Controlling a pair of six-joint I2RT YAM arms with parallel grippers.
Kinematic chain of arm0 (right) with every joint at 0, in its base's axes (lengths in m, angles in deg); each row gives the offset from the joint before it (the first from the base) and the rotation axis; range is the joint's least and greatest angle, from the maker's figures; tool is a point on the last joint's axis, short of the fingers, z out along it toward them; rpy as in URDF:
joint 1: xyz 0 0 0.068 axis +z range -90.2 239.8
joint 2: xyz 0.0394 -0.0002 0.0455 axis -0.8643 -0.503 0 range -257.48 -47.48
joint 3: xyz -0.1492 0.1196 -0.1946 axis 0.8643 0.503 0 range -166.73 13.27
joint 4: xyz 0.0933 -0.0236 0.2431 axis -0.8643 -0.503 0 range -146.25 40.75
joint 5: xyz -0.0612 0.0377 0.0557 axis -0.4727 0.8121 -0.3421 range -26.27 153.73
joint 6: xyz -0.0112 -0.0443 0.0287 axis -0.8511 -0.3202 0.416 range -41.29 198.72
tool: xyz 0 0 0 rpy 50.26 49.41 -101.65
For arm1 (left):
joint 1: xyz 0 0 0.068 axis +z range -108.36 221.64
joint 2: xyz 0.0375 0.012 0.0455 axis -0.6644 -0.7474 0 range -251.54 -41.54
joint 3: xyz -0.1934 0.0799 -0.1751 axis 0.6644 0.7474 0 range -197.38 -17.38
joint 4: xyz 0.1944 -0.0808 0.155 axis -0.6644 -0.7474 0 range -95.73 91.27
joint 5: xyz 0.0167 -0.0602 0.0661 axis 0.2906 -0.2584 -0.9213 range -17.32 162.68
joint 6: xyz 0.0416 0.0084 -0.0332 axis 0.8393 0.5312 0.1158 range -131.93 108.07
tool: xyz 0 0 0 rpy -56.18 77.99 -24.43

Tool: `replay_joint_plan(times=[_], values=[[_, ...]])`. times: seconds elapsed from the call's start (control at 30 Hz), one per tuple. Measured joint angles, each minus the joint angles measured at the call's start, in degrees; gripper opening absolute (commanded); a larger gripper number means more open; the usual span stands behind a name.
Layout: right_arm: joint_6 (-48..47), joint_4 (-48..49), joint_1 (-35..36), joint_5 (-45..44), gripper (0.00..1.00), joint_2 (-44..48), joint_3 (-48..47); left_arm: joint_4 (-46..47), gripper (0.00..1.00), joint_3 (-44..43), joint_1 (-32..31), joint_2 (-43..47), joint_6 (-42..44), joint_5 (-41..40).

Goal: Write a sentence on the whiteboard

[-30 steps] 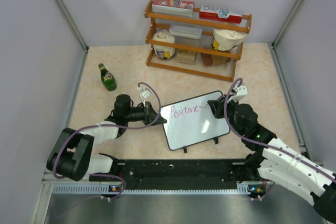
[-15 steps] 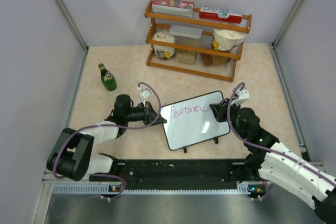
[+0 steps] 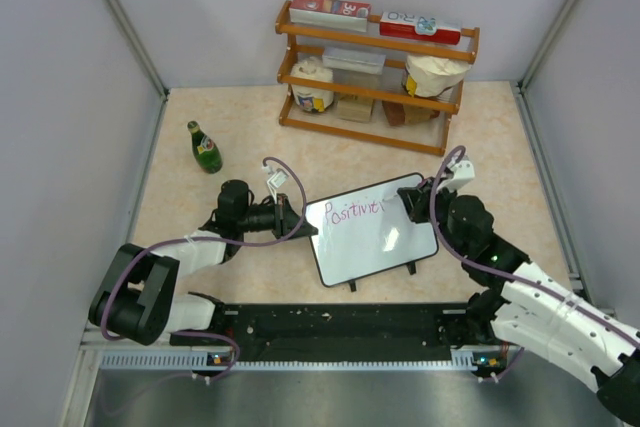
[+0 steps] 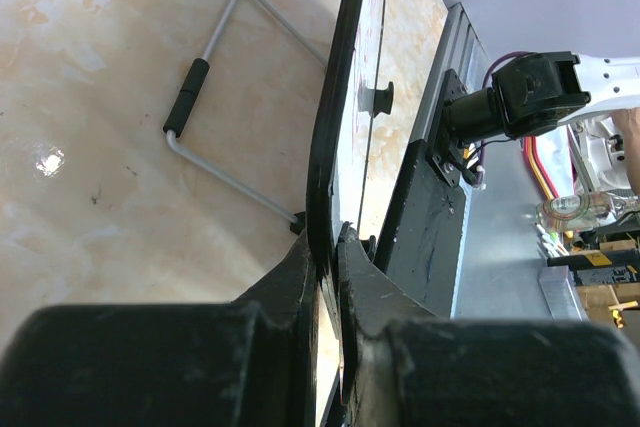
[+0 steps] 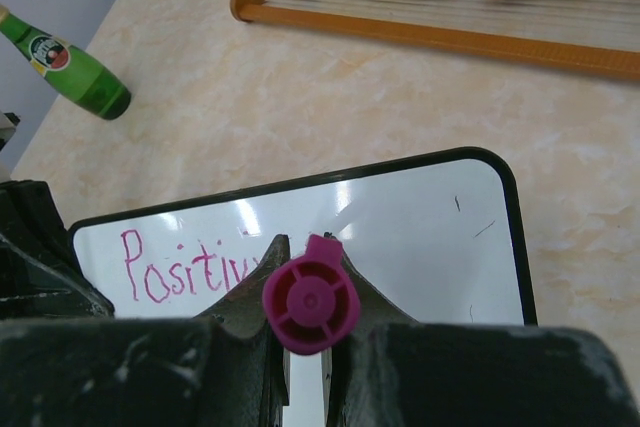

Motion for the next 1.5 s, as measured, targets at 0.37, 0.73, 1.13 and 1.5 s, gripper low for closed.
replay_joint_plan(times=[0.37, 0.73, 1.13, 1.5], values=[[0.04, 1.53, -0.11, -0.35, 0.0, -2.08, 0.81, -0.02, 0.0, -0.02, 0.0, 0.0, 0.0, -0.02], [0.48, 1.92, -0.13, -0.04, 0.0, -1.16, 2.05, -0.15, 0.0, -0.02, 0.0, 0.0, -0.02, -0.2], [1.73, 1.36, -0.15, 1.55, 0.0, 1.2, 4.66, -0.17, 0.0, -0.02, 0.0, 0.0, -0.02, -0.24], [2.69, 1.07, -0.15, 4.5, 0.0, 1.88, 5.75, -0.17, 0.0, -0.02, 0.0, 0.0, -0.02, -0.24]])
